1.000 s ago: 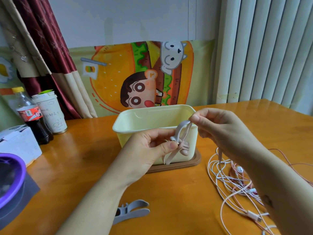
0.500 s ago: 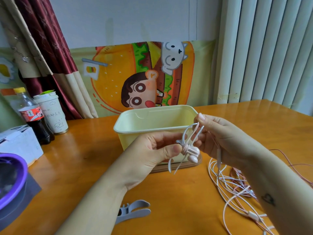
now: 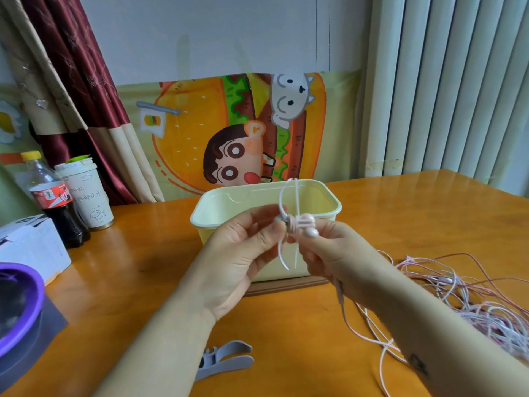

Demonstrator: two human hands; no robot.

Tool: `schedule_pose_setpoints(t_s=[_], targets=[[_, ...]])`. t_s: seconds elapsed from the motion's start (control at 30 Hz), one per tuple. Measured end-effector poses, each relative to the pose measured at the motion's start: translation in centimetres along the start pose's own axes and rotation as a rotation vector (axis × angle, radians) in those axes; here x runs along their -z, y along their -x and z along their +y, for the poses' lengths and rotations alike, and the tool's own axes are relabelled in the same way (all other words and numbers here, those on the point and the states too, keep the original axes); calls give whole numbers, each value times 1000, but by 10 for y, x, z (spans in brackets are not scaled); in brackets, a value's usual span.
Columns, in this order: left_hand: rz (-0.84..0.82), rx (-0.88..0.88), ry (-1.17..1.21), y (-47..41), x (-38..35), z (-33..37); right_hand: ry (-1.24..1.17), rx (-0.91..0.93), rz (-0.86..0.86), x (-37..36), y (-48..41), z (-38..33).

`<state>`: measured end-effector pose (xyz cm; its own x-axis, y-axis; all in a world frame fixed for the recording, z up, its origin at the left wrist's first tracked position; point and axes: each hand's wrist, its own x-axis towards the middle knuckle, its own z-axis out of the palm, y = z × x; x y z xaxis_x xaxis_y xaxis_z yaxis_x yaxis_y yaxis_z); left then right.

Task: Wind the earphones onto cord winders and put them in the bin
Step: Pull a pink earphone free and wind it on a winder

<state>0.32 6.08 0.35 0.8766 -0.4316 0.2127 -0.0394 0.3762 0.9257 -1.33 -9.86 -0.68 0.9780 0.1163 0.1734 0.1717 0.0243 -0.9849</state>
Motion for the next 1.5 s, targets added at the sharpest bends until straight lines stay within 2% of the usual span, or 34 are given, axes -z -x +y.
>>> schedule_pose_setpoints(t_s=[0.1,0.23,0.4,0.57,0.67,0.83,0.97,1.27,1.5], targets=[[129,20,68,-4,3,-5,271,65,70,-6,1,3],[250,28,73,-4,1,-7,605,140,-13,-9,6,-2],[419,18,-15,-5,9,-8,800,77,-65,-8,11,-13],[460,0,-134,-5,12,-12,1097,228,6,-11,19,-24],[423,-35,-245,-4,10,-11,1156,321,38,-14,23,-29],[163,19,-588,1,2,-8,1064,437,165,2,25,-50],[5,28,-621,3,-4,-6,870,479,301,15,22,-54],[-62,12,-507,5,-3,0,337,354,214,19,18,-51],[-65,69,-406,8,-9,1,133,254,225,20,10,-39]])
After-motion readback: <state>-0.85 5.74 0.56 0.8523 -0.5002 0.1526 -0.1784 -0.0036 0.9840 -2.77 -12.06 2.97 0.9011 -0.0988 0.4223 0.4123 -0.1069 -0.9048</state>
